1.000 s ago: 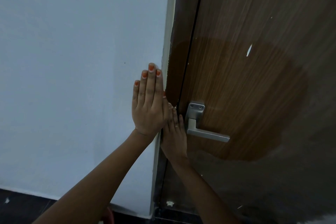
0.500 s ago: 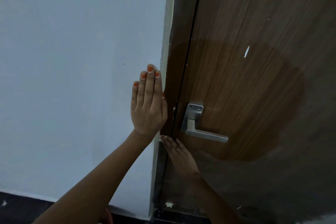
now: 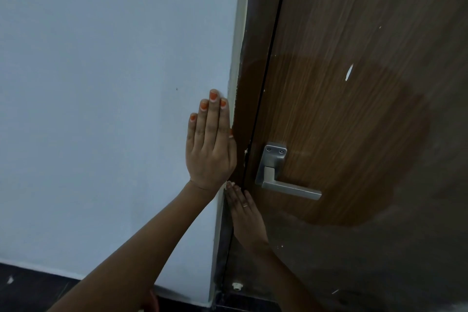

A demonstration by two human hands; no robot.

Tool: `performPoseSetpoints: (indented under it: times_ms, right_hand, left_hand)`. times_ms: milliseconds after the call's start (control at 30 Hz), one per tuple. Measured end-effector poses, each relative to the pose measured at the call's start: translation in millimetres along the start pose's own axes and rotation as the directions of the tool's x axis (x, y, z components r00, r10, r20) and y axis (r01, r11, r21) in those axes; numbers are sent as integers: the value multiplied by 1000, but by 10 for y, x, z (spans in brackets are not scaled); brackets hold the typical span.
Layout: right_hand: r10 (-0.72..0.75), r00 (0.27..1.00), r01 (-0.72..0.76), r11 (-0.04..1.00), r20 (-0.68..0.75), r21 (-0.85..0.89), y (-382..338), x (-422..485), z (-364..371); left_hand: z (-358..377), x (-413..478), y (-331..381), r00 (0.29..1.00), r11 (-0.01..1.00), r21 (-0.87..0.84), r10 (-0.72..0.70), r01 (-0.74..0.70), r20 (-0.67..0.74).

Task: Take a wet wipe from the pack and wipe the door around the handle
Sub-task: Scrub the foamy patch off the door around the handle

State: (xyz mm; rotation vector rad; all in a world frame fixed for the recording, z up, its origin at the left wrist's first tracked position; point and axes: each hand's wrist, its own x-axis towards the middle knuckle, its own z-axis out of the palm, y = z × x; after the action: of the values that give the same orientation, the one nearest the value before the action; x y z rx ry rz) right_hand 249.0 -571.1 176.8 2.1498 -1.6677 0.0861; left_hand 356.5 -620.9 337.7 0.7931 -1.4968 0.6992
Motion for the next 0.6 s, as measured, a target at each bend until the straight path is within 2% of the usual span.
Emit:
performPoseSetpoints:
  times_ms: [233,267,367,467,500,533,567,600]
  right_hand:
    - [-86,981,98,994,175,-57,191,-375,234]
    - [-64,985,75,995,161,-65,257,-430,226]
    - [82,997,-82,997,2,-2,460,-613,217]
    - [262,955,-263,965,-137,11,675,-754,181]
    - [353,924,-347,936,-146,63,745,-810,188]
    - [484,861,-467,874,-158,132,789,-856,195]
    - [635,763,-591,761,-122,266,796,-878,197]
    - [766,641,-688,603,-54,404,777,-874,194]
  left_hand:
    - [8,-5,3,1000,1000,24,3,-3,7]
    - [12,-11,2,1000,1000,28,3,-3,4]
    - [21,-16,-1,1000,1000,28,-2,3,-6]
    - [9,2,-3,1000,999,50,-12,11,9]
    - [4,14,7,1000,998,62,-14,14,5]
    - [-7,26,14,1000,998,54,-11,10,5]
    - [-9,42,20,1000,999,50,-9,9,0]
    - [2,25,12,1000,998,62,-4,4,2]
